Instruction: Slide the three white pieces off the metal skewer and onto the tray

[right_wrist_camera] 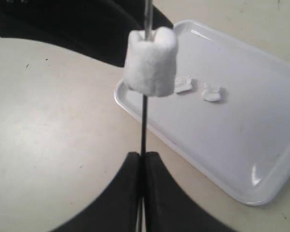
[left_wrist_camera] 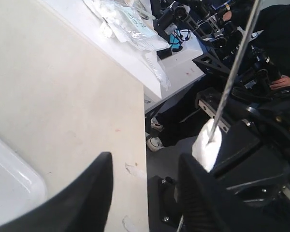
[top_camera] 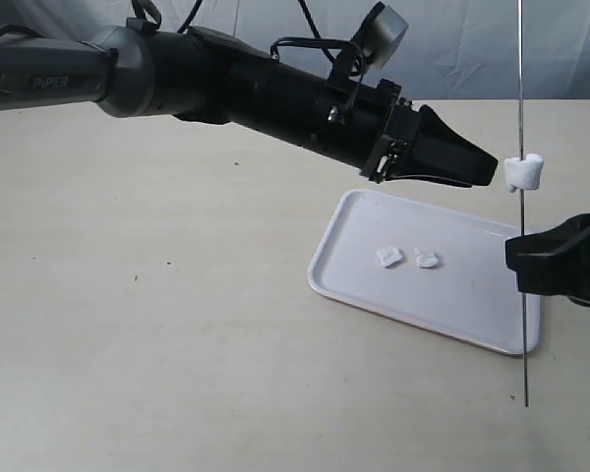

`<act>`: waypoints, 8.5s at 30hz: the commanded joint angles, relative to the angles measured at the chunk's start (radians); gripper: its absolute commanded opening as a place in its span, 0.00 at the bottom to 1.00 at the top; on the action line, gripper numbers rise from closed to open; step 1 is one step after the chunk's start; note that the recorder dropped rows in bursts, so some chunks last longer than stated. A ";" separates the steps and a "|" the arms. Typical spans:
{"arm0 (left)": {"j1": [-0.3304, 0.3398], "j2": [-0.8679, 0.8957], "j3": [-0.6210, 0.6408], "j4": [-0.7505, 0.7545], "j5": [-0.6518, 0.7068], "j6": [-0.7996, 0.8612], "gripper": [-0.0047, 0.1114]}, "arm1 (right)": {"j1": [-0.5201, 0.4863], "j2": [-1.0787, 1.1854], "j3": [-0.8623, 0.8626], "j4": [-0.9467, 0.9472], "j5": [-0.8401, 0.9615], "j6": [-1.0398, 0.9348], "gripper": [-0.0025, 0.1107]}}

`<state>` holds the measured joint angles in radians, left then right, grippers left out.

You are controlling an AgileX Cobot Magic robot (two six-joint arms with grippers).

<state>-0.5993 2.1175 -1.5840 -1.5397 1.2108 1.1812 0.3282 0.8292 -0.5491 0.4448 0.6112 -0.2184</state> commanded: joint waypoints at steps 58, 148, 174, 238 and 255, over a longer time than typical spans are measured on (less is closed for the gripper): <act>-0.031 -0.011 0.002 -0.036 0.010 0.008 0.22 | 0.000 0.100 -0.006 -0.006 -0.090 -0.008 0.02; -0.001 0.162 -0.012 0.463 -0.511 -0.330 0.22 | -0.107 0.481 -0.210 -0.281 0.054 0.145 0.02; 0.153 -0.140 -0.012 0.497 -0.292 -0.305 0.34 | -0.107 0.878 -0.311 -0.302 -0.038 0.143 0.02; 0.441 -1.800 1.366 0.885 -1.202 -0.845 0.34 | -0.107 -0.172 0.167 0.489 -0.165 -0.574 0.02; 0.441 -1.814 1.496 0.575 -1.029 -0.890 0.34 | -0.107 -0.486 0.200 0.441 -0.005 -0.573 0.02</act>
<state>-0.1608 0.3084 -0.0948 -0.9469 0.1687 0.2968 0.2250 0.3510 -0.3563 0.8949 0.5895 -0.7850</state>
